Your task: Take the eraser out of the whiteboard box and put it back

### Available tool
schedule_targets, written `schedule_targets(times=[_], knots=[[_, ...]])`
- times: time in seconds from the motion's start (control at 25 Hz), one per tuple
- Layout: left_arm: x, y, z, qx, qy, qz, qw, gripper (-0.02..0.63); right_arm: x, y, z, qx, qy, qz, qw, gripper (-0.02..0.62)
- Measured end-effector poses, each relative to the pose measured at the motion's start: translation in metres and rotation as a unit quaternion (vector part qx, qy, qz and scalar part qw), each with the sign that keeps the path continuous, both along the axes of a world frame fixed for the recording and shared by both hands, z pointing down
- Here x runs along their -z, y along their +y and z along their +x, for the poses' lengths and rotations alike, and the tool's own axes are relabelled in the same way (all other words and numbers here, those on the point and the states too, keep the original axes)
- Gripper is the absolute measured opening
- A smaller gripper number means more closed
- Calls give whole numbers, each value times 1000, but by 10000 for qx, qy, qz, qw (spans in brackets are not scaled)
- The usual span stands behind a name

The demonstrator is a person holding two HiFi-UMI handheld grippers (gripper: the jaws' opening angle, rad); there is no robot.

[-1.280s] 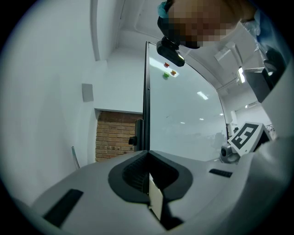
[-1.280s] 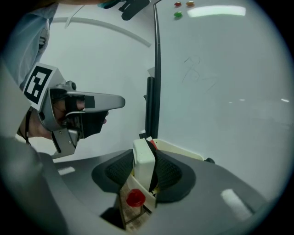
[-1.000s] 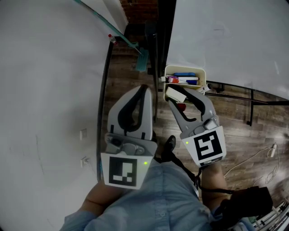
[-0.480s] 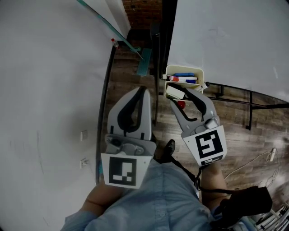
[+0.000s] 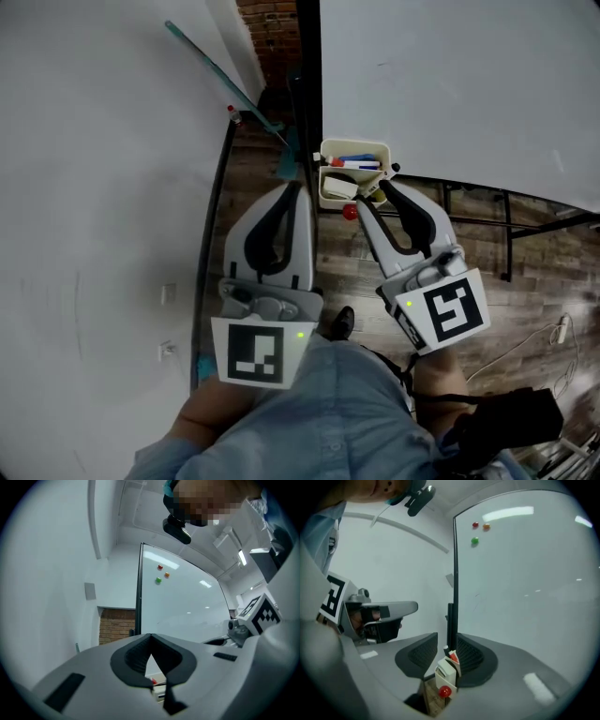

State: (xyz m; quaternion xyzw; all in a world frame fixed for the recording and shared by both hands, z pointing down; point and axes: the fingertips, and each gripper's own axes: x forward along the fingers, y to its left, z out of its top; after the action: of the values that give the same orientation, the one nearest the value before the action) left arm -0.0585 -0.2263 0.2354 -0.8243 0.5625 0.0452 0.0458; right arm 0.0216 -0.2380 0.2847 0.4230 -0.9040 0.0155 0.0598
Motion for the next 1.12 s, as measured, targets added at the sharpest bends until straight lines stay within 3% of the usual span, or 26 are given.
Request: schedule_targets(times=[0.24,0.52,1.12], knots=[[18,21,18,-13,58,209,9998,5,51,23,24,-240,-465,670,9964,5],[32,36,32,-24,73,437,9990,5,73,41,30,-262,-568,934,9937,2],[39,46,34,-62,14,503,9987,5,85,51,29,-214,-599,1066,9923,0]])
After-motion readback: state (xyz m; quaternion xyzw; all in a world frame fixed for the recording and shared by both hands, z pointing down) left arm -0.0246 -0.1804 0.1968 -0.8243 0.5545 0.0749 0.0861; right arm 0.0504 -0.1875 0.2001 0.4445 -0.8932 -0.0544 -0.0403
